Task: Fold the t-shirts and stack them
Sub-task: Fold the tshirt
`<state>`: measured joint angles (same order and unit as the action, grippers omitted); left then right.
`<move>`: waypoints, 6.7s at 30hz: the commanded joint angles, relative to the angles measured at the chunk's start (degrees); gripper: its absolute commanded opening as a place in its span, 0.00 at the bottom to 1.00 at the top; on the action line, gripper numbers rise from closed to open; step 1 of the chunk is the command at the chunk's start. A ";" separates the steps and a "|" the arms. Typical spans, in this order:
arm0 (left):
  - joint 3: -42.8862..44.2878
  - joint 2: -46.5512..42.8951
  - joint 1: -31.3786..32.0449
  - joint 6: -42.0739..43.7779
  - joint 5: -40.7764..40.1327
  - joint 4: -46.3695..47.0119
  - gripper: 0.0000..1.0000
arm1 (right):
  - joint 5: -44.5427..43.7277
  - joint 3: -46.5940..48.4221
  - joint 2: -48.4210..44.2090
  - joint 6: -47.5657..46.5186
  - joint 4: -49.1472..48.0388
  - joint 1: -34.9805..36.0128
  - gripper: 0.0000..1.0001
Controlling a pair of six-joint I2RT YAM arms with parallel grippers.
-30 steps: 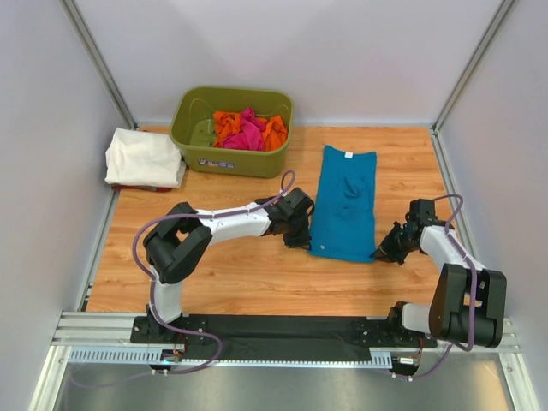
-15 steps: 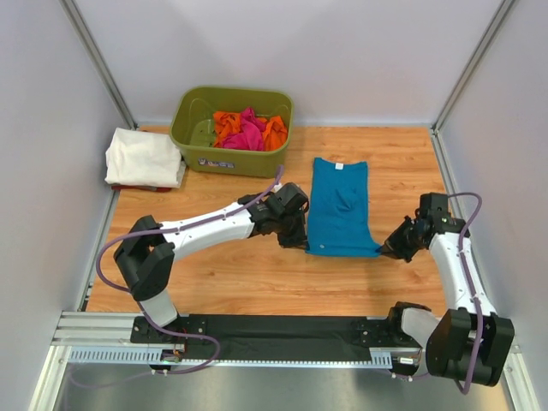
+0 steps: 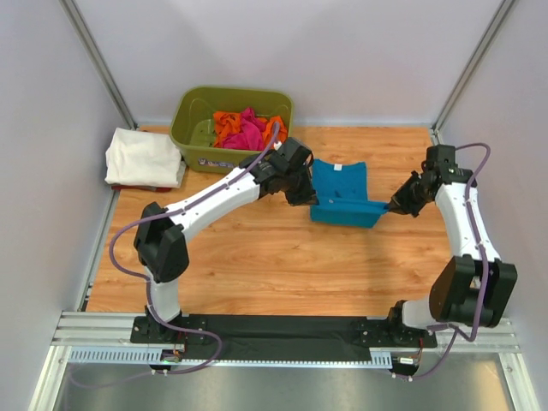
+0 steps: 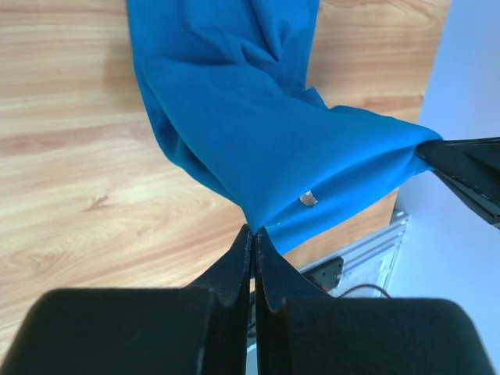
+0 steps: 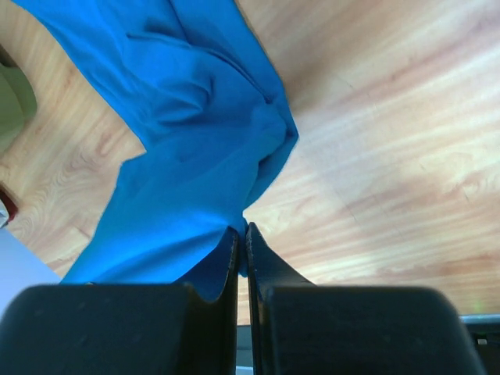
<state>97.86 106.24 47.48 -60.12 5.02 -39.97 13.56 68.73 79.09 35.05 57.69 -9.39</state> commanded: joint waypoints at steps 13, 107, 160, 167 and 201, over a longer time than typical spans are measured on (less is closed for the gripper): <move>14.45 13.38 -7.75 -3.43 -2.64 -6.71 0.00 | -0.74 25.65 27.60 -2.53 -6.54 -0.63 0.00; 13.14 16.64 -4.33 23.82 -4.67 17.64 0.08 | 2.18 27.16 38.43 -10.26 -22.54 6.49 0.10; 3.40 18.12 -0.99 21.00 1.49 23.78 0.00 | 0.76 17.58 29.54 -7.45 -26.74 7.98 0.00; 0.31 21.47 -1.25 26.44 -2.20 22.13 0.00 | 0.50 21.97 38.41 -8.86 -26.14 8.51 0.00; 4.52 15.57 -6.44 8.27 -6.95 23.25 0.86 | -0.03 42.72 32.80 -9.12 -11.02 3.15 0.79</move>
<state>101.36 117.64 41.76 -45.69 0.47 -20.23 11.66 112.49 113.16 25.28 43.97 -5.54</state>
